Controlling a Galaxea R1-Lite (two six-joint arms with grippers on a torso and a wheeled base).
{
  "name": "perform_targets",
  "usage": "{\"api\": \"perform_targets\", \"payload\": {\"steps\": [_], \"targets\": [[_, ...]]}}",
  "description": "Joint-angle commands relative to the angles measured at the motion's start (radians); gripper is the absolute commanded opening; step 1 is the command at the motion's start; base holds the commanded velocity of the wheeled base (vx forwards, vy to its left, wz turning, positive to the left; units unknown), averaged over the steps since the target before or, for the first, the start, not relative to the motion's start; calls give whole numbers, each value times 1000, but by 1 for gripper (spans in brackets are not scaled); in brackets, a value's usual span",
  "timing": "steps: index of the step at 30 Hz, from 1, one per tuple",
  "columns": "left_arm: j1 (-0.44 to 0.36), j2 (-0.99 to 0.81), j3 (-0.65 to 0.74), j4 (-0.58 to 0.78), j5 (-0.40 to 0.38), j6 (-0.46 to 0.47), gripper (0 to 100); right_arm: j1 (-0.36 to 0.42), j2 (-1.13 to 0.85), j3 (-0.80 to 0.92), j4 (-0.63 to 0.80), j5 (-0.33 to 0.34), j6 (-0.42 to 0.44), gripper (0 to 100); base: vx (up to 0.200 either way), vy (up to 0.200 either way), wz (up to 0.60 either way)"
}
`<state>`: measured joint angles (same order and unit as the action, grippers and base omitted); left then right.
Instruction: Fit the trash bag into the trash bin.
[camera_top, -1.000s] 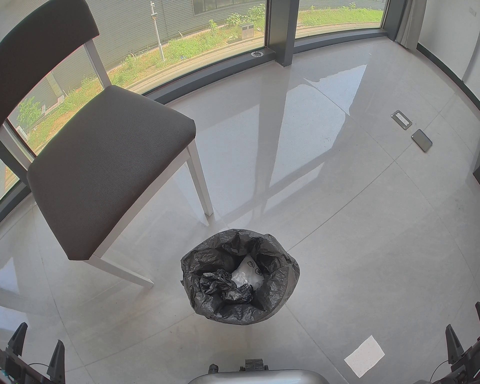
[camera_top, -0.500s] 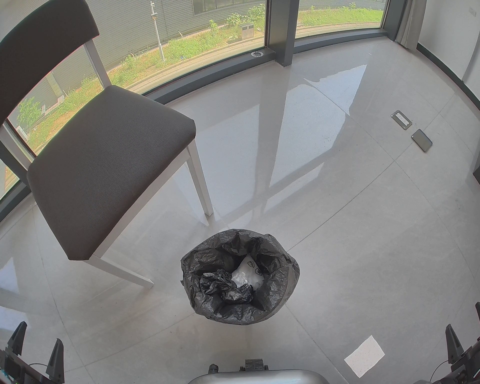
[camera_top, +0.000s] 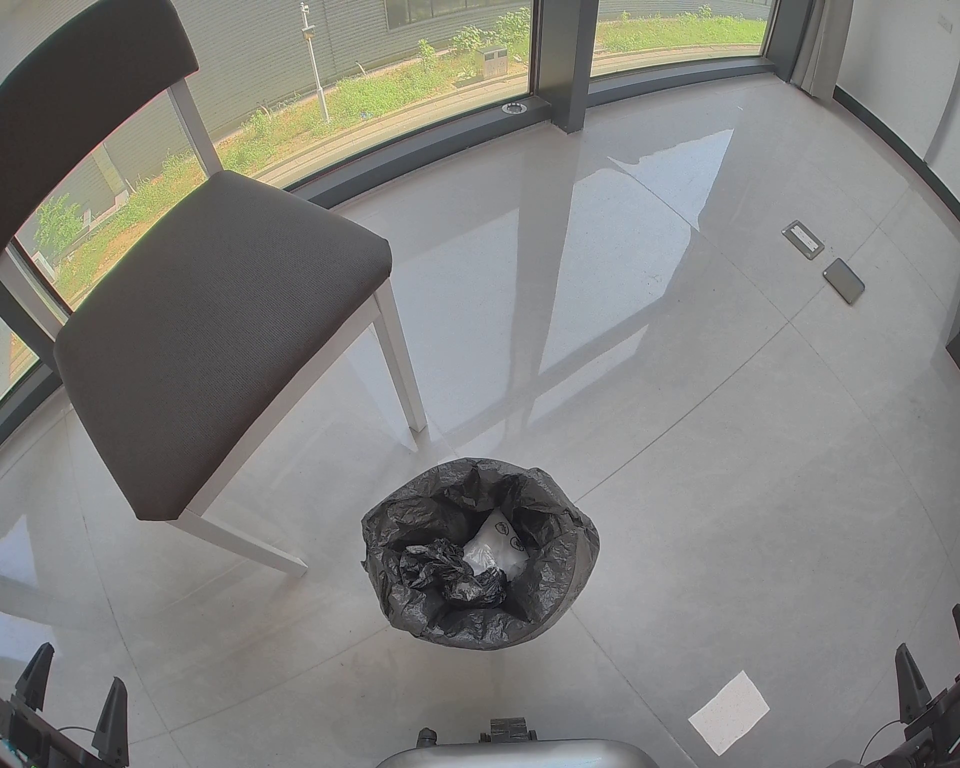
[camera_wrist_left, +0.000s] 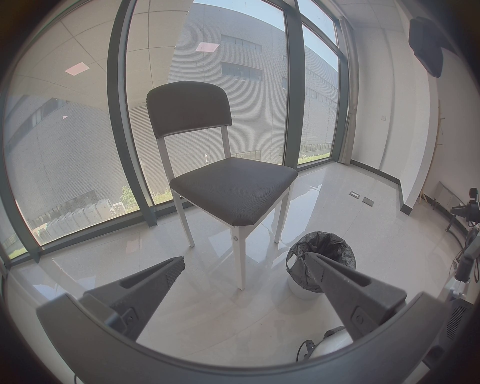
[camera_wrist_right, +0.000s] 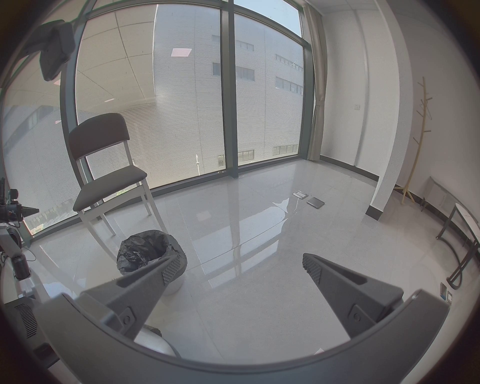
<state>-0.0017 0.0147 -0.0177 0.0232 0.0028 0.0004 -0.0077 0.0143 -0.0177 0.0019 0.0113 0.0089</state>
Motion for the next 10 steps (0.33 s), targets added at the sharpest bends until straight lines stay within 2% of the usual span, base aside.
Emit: {"api": "perform_targets", "payload": {"steps": [1,10], "targets": [[0,-12,7,0,0,1,100,0,-14,18,1,1,-3,100,0,0,0],[0,-12,7,0,0,0,100,0,-14,18,0,4,-9,100,0,0,0]]}}
